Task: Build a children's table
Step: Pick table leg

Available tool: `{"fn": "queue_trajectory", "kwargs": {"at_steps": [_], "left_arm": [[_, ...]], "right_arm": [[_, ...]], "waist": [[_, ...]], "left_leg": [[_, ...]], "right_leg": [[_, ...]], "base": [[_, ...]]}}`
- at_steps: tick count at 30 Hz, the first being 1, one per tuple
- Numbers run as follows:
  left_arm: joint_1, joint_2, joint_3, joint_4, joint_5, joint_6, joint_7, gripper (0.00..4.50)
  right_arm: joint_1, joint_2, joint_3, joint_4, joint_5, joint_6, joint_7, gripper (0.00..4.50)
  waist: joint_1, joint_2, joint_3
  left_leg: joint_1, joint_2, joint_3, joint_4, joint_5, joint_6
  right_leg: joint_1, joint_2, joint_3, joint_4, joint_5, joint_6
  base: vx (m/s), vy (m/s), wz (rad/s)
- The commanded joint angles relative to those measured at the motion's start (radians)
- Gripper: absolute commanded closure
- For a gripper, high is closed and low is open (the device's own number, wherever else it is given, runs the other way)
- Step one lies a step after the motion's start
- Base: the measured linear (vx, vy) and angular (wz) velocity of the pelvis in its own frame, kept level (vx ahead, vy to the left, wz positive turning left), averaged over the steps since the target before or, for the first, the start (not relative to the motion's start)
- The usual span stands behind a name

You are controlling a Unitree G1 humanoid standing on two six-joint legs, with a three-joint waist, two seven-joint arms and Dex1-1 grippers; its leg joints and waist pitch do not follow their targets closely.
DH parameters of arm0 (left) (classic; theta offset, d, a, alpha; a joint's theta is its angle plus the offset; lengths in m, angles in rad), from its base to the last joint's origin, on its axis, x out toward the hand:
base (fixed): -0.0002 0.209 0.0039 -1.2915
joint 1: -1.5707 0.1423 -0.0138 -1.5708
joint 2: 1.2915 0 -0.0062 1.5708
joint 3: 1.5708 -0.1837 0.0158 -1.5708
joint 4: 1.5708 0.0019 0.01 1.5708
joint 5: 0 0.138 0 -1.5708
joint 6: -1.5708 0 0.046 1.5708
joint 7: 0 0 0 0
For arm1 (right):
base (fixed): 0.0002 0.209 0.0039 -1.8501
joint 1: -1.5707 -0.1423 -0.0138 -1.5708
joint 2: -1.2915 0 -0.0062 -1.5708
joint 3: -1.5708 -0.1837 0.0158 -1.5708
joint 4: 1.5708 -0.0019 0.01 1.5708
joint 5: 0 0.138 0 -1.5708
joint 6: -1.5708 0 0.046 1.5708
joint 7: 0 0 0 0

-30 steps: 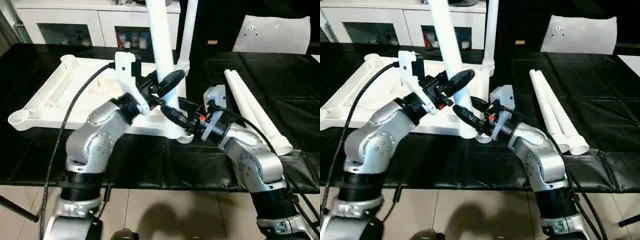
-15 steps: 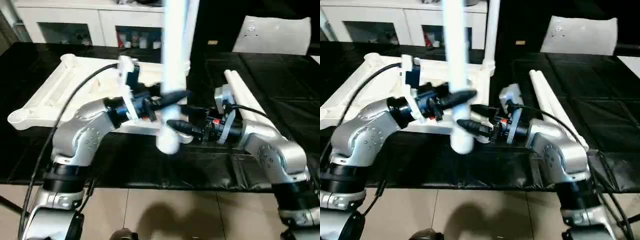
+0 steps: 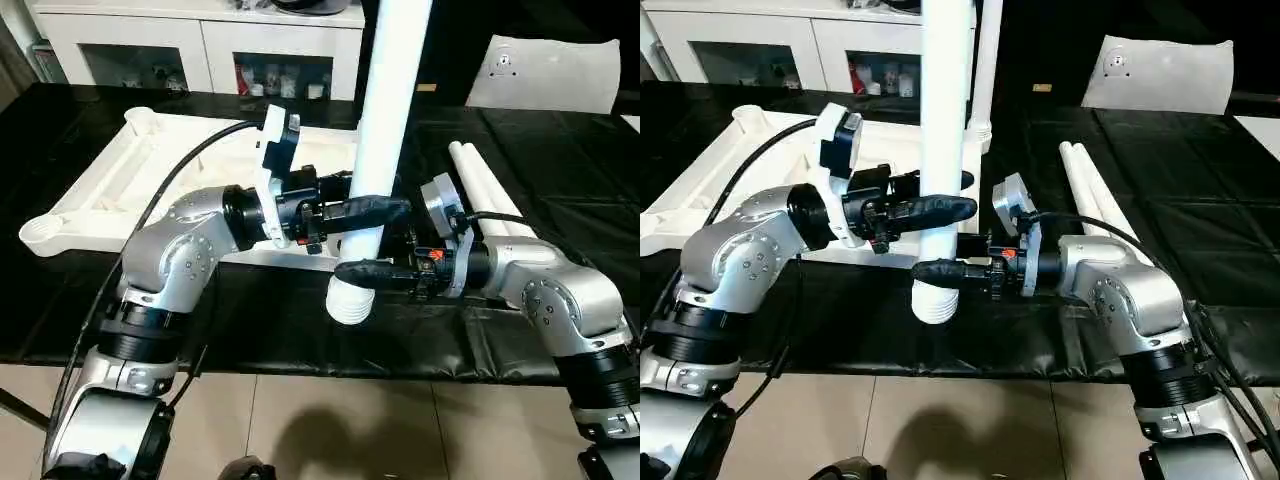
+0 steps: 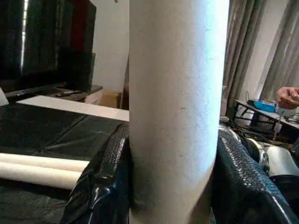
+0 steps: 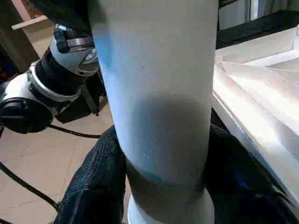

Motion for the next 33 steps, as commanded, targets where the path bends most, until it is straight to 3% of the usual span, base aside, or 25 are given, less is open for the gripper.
{"fn": "queue_trajectory", "kwargs": {"at_steps": [1,7,8,12,14,15,17,19,22,23,33], "left_arm": [[-0.034,-0.011,-0.004,-0.006,-0.012,-0.024,-0.031,2.64],[-0.035,-0.03,0.021,0.014,0.003,-0.018,0.048,2.64],[-0.035,-0.031,0.024,0.012,-0.001,-0.014,0.049,2.08],[-0.021,-0.038,0.047,-0.015,-0.021,0.013,0.081,1.92],[-0.004,-0.035,0.034,-0.031,0.008,-0.014,0.091,1.66],[0.034,-0.031,0.012,-0.055,0.088,-0.062,0.165,1.54],[0.044,-0.032,0.009,-0.064,0.108,-0.068,0.196,1.47],[0.056,-0.043,0.017,-0.074,0.129,-0.073,0.249,1.47],[0.08,-0.058,0.028,-0.098,0.173,-0.081,0.343,1.47],[0.091,-0.063,0.029,-0.116,0.191,-0.086,0.377,1.65],[0.15,-0.172,0.019,-0.217,0.291,-0.067,0.661,2.51]], "right_arm": [[-0.01,-0.007,0.003,-0.003,0.005,0.014,0.005,2.54],[0.001,0.023,-0.012,-0.009,0.0,0.002,-0.034,2.56],[0.002,0.025,-0.013,-0.01,0.0,0.001,-0.038,2.56],[0.013,0.06,-0.026,-0.013,-0.015,-0.02,-0.1,2.56],[0.017,0.071,-0.028,-0.013,-0.024,-0.034,-0.12,2.57],[0.026,0.104,-0.037,-0.013,-0.05,-0.064,-0.188,2.57],[0.029,0.122,-0.047,-0.007,-0.061,-0.072,-0.229,2.57],[0.031,0.145,-0.056,0.0,-0.081,-0.088,-0.279,2.57],[0.036,0.184,-0.068,0.011,-0.112,-0.113,-0.36,2.57],[0.039,0.199,-0.071,0.011,-0.12,-0.121,-0.384,2.57],[0.065,0.272,-0.067,0.009,-0.157,-0.158,-0.497,2.57]], "waist": [[0.0,-0.014,-0.072],[0.001,-0.014,-0.073],[0.0,-0.014,-0.074],[-0.001,-0.013,-0.074],[0.0,-0.012,-0.075],[0.001,-0.003,-0.074],[-0.003,-0.007,-0.073],[-0.003,-0.003,-0.073],[-0.004,-0.005,-0.073],[-0.005,-0.001,-0.071],[-0.005,-0.003,-0.069]], "left_leg": [[0.024,0.076,-0.026,-0.06,-0.036,0.062],[0.023,0.076,-0.026,-0.059,-0.033,0.062],[0.023,0.076,-0.025,-0.059,-0.032,0.063],[0.025,0.077,-0.026,-0.059,-0.035,0.057],[0.024,0.078,-0.027,-0.059,-0.031,0.058],[0.024,0.08,-0.03,-0.061,-0.032,0.054],[0.026,0.078,-0.028,-0.062,-0.042,0.043],[0.025,0.079,-0.028,-0.064,-0.044,0.034],[0.027,0.078,-0.028,-0.065,-0.069,0.015],[0.026,0.08,-0.03,-0.067,-0.07,0.011],[0.023,0.079,-0.031,-0.069,-0.087,0.005]], "right_leg": [[0.049,-0.106,0.051,-0.068,0.03,-0.253],[0.049,-0.106,0.051,-0.067,0.04,-0.255],[0.049,-0.106,0.051,-0.067,0.042,-0.256],[0.047,-0.108,0.051,-0.068,0.04,-0.266],[0.048,-0.107,0.051,-0.066,0.048,-0.261],[0.047,-0.108,0.051,-0.066,0.047,-0.255],[0.047,-0.106,0.052,-0.068,0.044,-0.246],[0.046,-0.106,0.052,-0.069,0.039,-0.243],[0.046,-0.106,0.053,-0.072,0.016,-0.239],[0.045,-0.106,0.053,-0.072,0.015,-0.236],[0.046,-0.106,0.055,-0.077,-0.005,-0.21]], "base": [[0.0,0.0,0.0],[0.0,0.0,0.0],[0.0,0.0,0.0],[0.0,0.0,0.0],[0.0,0.0,0.0],[0.0,0.0,0.0],[0.0,0.0,0.0],[0.0,0.0,0.0],[0.0,0.0,0.0],[0.0,0.0,0.0],[0.0,0.0,0.0]]}}
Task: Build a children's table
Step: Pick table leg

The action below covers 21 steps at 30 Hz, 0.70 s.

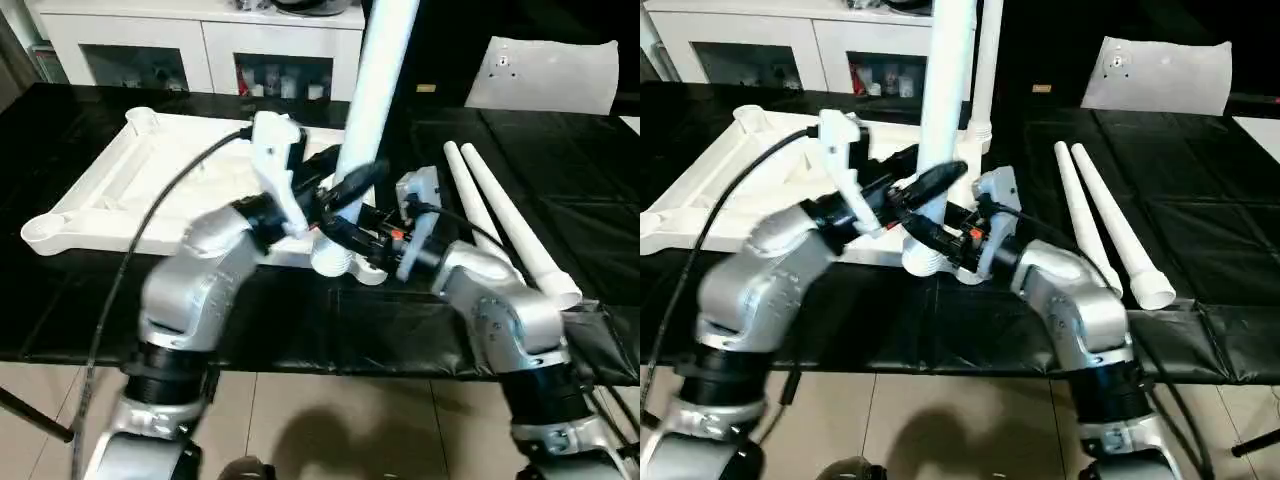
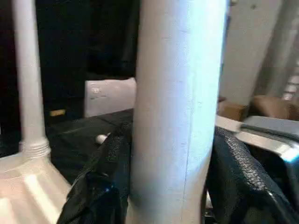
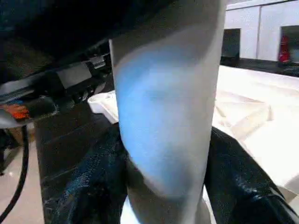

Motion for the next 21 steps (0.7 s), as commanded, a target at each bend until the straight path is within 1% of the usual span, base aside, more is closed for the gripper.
{"fn": "queue_trajectory", "kwargs": {"at_steps": [1,2,3,5,8,12,16,21], "left_arm": [[0.012,-0.017,-0.011,-0.026,0.034,0.012,0.062,2.59],[0.021,-0.023,-0.02,-0.037,0.048,0.014,0.082,2.61],[0.024,-0.025,-0.025,-0.04,0.058,0.014,0.093,2.62],[0.03,-0.031,-0.028,-0.046,0.066,0.015,0.109,2.62],[0.038,-0.04,-0.03,-0.059,0.07,0.02,0.127,2.63],[0.047,-0.046,-0.037,-0.07,0.084,0.022,0.154,2.64],[0.048,-0.047,-0.034,-0.068,0.087,0.027,0.164,2.64],[0.043,-0.049,-0.025,-0.065,0.08,0.029,0.17,2.64]], "right_arm": [[0.008,0.006,-0.008,-0.005,-0.013,-0.022,-0.022,2.57],[0.007,0.009,-0.01,-0.003,-0.016,-0.025,-0.028,2.57],[0.006,0.01,-0.01,-0.001,-0.017,-0.028,-0.029,2.58],[0.004,0.01,-0.011,0.002,-0.018,-0.031,-0.032,2.59],[0.003,0.013,-0.011,0.002,-0.021,-0.034,-0.036,2.6],[0.001,0.018,-0.009,0.004,-0.026,-0.041,-0.035,2.6],[-0.003,0.021,-0.008,0.007,-0.032,-0.048,-0.039,2.6],[-0.006,0.019,-0.007,0.01,-0.038,-0.052,-0.043,2.6]], "waist": [[-0.004,-0.003,-0.068],[-0.005,-0.004,-0.068],[-0.005,0.0,-0.068],[-0.006,-0.002,-0.068],[-0.005,-0.001,-0.068],[-0.006,-0.001,-0.067],[-0.006,-0.002,-0.067],[-0.007,-0.001,-0.066]], "left_leg": [[0.024,0.079,-0.031,-0.069,-0.091,0.01],[0.023,0.08,-0.031,-0.069,-0.095,0.01],[0.024,0.079,-0.032,-0.069,-0.096,0.009],[0.022,0.078,-0.032,-0.07,-0.097,0.011],[0.024,0.079,-0.032,-0.07,-0.102,0.008],[0.023,0.078,-0.032,-0.07,-0.103,0.008],[0.023,0.077,-0.032,-0.07,-0.107,0.007],[0.024,0.078,-0.032,-0.071,-0.114,0.004]], "right_leg": [[0.045,-0.105,0.055,-0.078,-0.011,-0.212],[0.045,-0.105,0.055,-0.079,-0.013,-0.21],[0.044,-0.104,0.055,-0.079,-0.015,-0.208],[0.045,-0.103,0.055,-0.079,-0.013,-0.206],[0.043,-0.104,0.055,-0.081,-0.024,-0.203],[0.043,-0.103,0.056,-0.08,-0.012,-0.203],[0.043,-0.103,0.056,-0.082,-0.023,-0.201],[0.042,-0.102,0.055,-0.083,-0.03,-0.198]], "base": [[0.0,0.0,0.0],[0.0,0.0,0.0],[0.0,0.0,0.0],[0.0,0.0,0.0],[0.0,0.0,0.0],[0.0,0.0,0.0],[0.0,0.0,0.0],[0.0,0.0,0.0]]}}
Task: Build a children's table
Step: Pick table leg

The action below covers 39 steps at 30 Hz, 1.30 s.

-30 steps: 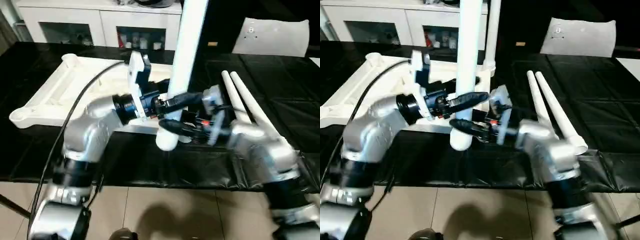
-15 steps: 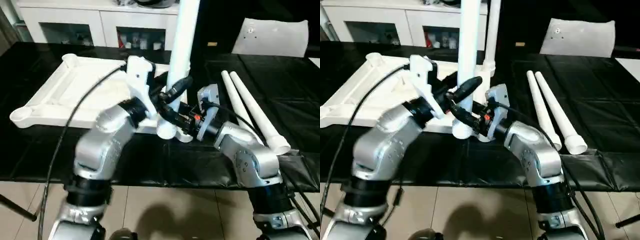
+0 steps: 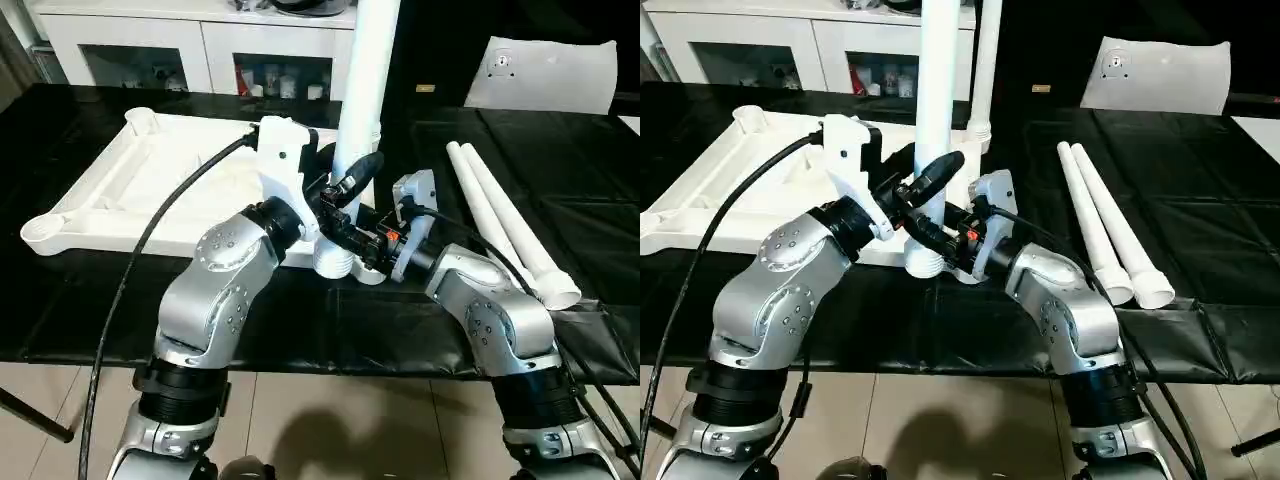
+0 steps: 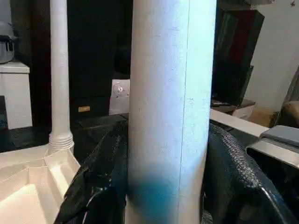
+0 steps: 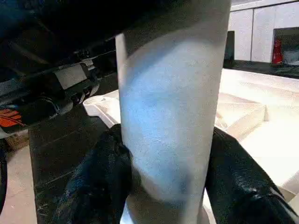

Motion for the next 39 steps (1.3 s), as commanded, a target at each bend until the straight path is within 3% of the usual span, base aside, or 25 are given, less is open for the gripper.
{"fn": "queue_trajectory", "kwargs": {"at_steps": [1,2,8,11,15,16,19,20,22,27,33,39], "left_arm": [[0.004,-0.001,0.004,0.002,0.018,0.014,0.027,2.64],[0.002,0.003,0.005,0.007,0.022,0.011,0.029,2.64],[-0.008,-0.002,0.031,0.029,0.009,0.027,0.05,2.64],[-0.039,-0.019,0.09,0.066,-0.038,0.061,0.073,2.64],[-0.08,-0.012,0.144,0.106,-0.078,0.08,0.075,2.64],[-0.094,-0.006,0.161,0.12,-0.093,0.087,0.071,2.64],[-0.123,0.013,0.192,0.152,-0.133,0.103,0.037,2.64],[-0.136,0.024,0.202,0.163,-0.159,0.122,0.009,2.64],[-0.153,0.033,0.222,0.185,-0.201,0.136,-0.033,2.64],[-0.182,0.068,0.223,0.21,-0.278,0.174,-0.179,2.64],[-0.22,0.141,0.156,0.188,-0.359,0.222,-0.419,2.64],[-0.23,0.182,0.097,0.151,-0.397,0.215,-0.591,2.64]], "right_arm": [[-0.015,-0.003,-0.008,0.002,-0.019,-0.029,-0.024,2.6],[-0.016,-0.003,-0.008,0.004,-0.021,-0.03,-0.024,2.6],[-0.019,-0.006,-0.006,0.006,-0.036,-0.032,-0.03,2.6],[-0.033,-0.004,-0.024,0.016,-0.021,-0.012,-0.041,1.9],[-0.041,-0.019,-0.033,0.008,-0.001,0.0,-0.012,1.57],[-0.042,-0.027,-0.036,0.0,0.011,0.012,0.004,1.48],[-0.046,-0.046,-0.055,-0.025,0.052,0.053,0.042,1.4],[-0.053,-0.055,-0.07,-0.031,0.075,0.069,0.052,1.14],[-0.069,-0.073,-0.094,-0.027,0.103,0.089,0.067,1.03],[-0.099,-0.131,-0.113,-0.013,0.161,0.177,0.135,0.6],[-0.112,-0.238,-0.061,-0.034,0.211,0.248,0.334,0.59],[-0.122,-0.264,-0.038,-0.048,0.25,0.28,0.413,1.01]], "waist": [[-0.006,-0.001,-0.066],[-0.005,0.003,-0.066],[-0.006,0.0,-0.066],[-0.009,0.0,-0.066],[-0.01,-0.001,-0.066],[-0.009,-0.005,-0.067],[-0.007,-0.004,-0.069],[-0.003,-0.003,-0.071],[-0.001,-0.006,-0.07],[0.001,-0.009,-0.068],[0.003,-0.011,-0.068],[0.002,-0.014,-0.065]], "left_leg": [[0.024,0.078,-0.032,-0.071,-0.116,0.003],[0.024,0.078,-0.033,-0.072,-0.117,0.001],[0.024,0.078,-0.033,-0.072,-0.116,-0.001],[0.024,0.075,-0.031,-0.07,-0.117,-0.005],[0.024,0.073,-0.032,-0.07,-0.122,-0.002],[0.025,0.074,-0.033,-0.07,-0.11,0.002],[0.023,0.073,-0.032,-0.067,-0.087,0.023],[0.025,0.073,-0.031,-0.066,-0.07,0.03],[0.026,0.072,-0.029,-0.065,-0.067,0.036],[0.026,0.072,-0.027,-0.066,-0.077,0.033],[0.023,0.072,-0.027,-0.065,-0.062,0.048],[0.024,0.074,-0.026,-0.065,-0.08,0.04]], "right_leg": [[0.042,-0.103,0.056,-0.083,-0.031,-0.197],[0.042,-0.103,0.055,-0.082,-0.034,-0.197],[0.042,-0.104,0.056,-0.082,-0.028,-0.197],[0.042,-0.102,0.056,-0.081,-0.027,-0.206],[0.043,-0.102,0.056,-0.085,-0.046,-0.197],[0.044,-0.101,0.055,-0.082,-0.034,-0.198],[0.045,-0.102,0.055,-0.079,0.006,-0.207],[0.045,-0.102,0.054,-0.076,0.023,-0.211],[0.042,-0.103,0.054,-0.076,0.02,-0.218],[0.042,-0.102,0.053,-0.08,-0.03,-0.218],[0.045,-0.104,0.052,-0.078,-0.02,-0.226],[0.044,-0.107,0.052,-0.081,-0.065,-0.233]], "base": [[0.0,0.0,0.0],[0.0,0.0,0.0],[0.0,0.0,0.0],[0.0,0.0,0.0],[0.0,0.0,0.0],[0.0,0.0,0.0],[0.0,0.0,0.0],[0.0,0.0,0.0],[0.0,0.0,0.0],[0.0,0.0,0.0],[0.0,0.0,0.0],[0.0,0.0,0.0]]}}
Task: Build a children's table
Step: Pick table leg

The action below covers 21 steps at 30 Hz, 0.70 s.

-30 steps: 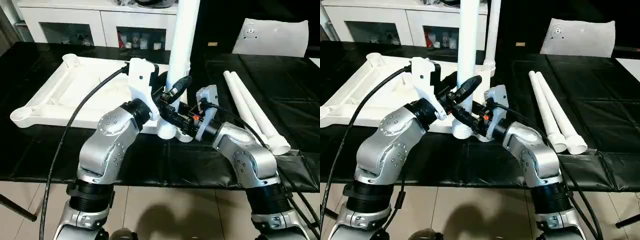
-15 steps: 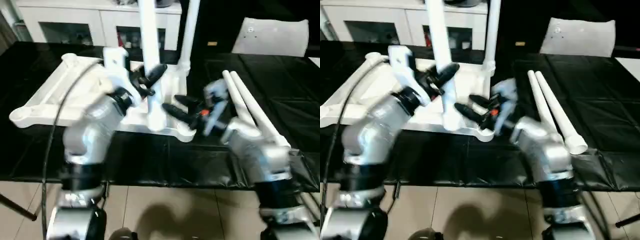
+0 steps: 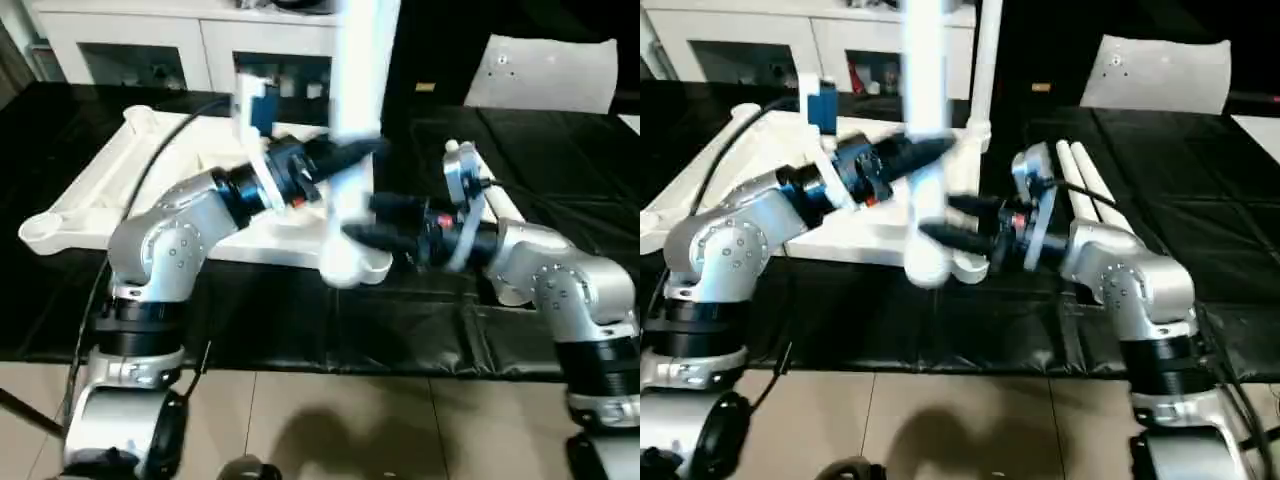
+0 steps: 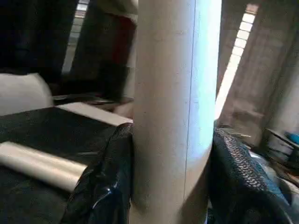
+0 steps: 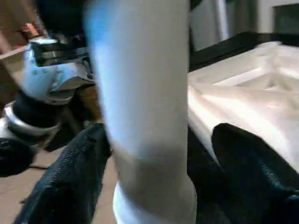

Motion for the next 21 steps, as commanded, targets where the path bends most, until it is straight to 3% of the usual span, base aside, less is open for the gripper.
{"fn": "queue_trajectory", "kwargs": {"at_steps": [1,14,21], "left_arm": [[-0.024,0.007,-0.015,-0.027,-0.026,-0.002,-0.045,2.64],[-0.03,0.02,-0.026,0.007,-0.013,-0.031,-0.087,2.64],[-0.02,0.028,-0.025,0.013,0.006,-0.05,-0.079,2.65]], "right_arm": [[-0.02,-0.014,0.011,-0.033,0.024,0.023,0.04,1.13],[-0.015,-0.016,0.034,-0.044,0.031,0.043,0.077,2.33],[-0.007,-0.008,0.037,-0.047,0.027,0.033,0.066,2.47]], "waist": [[0.0,-0.01,-0.067],[0.001,-0.01,-0.069],[0.001,-0.009,-0.07]], "left_leg": [[0.027,0.074,-0.026,-0.065,-0.085,0.035],[0.025,0.075,-0.026,-0.066,-0.076,0.027],[0.026,0.075,-0.027,-0.065,-0.074,0.025]], "right_leg": [[0.045,-0.106,0.052,-0.081,-0.07,-0.233],[0.045,-0.106,0.053,-0.078,-0.054,-0.232],[0.047,-0.106,0.053,-0.078,-0.047,-0.232]], "base": [[0.0,0.0,0.0],[0.0,0.0,0.0],[0.0,0.0,0.0]]}}
